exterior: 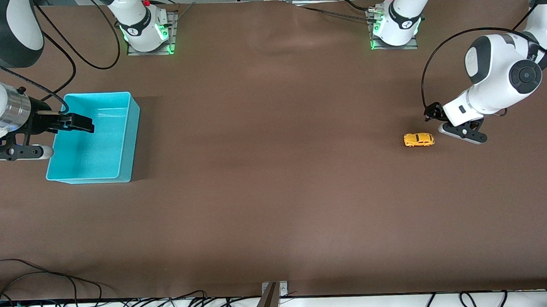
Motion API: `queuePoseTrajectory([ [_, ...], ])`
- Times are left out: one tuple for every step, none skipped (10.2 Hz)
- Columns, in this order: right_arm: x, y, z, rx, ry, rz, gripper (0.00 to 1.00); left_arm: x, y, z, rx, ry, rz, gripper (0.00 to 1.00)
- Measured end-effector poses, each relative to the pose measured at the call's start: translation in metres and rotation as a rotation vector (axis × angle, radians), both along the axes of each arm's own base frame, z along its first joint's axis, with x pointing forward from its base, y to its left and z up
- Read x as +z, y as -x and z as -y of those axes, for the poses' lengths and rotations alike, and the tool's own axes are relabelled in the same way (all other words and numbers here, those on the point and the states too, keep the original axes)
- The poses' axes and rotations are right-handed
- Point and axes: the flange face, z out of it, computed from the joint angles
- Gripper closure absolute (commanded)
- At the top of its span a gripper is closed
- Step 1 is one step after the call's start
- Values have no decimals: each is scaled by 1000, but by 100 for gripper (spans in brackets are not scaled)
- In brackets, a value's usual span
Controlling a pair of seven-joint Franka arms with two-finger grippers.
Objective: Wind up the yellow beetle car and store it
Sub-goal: 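Reach the left gripper over the yellow beetle car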
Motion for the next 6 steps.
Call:
queuePoseTrajectory([
  [0,0,0,0,0,0,0,-6,-1,0,-116,17,-1,0],
  [0,0,0,0,0,0,0,-12,-2,0,-225,32,9,0],
  [0,0,0,0,0,0,0,-18,-2,0,-318,44,17,0],
  [0,0,0,0,0,0,0,-25,-1,0,-405,55,22,0],
  [0,0,0,0,0,0,0,-32,-1,0,-498,65,28,0],
  [0,0,0,0,0,0,0,-40,-3,0,-594,74,40,0],
])
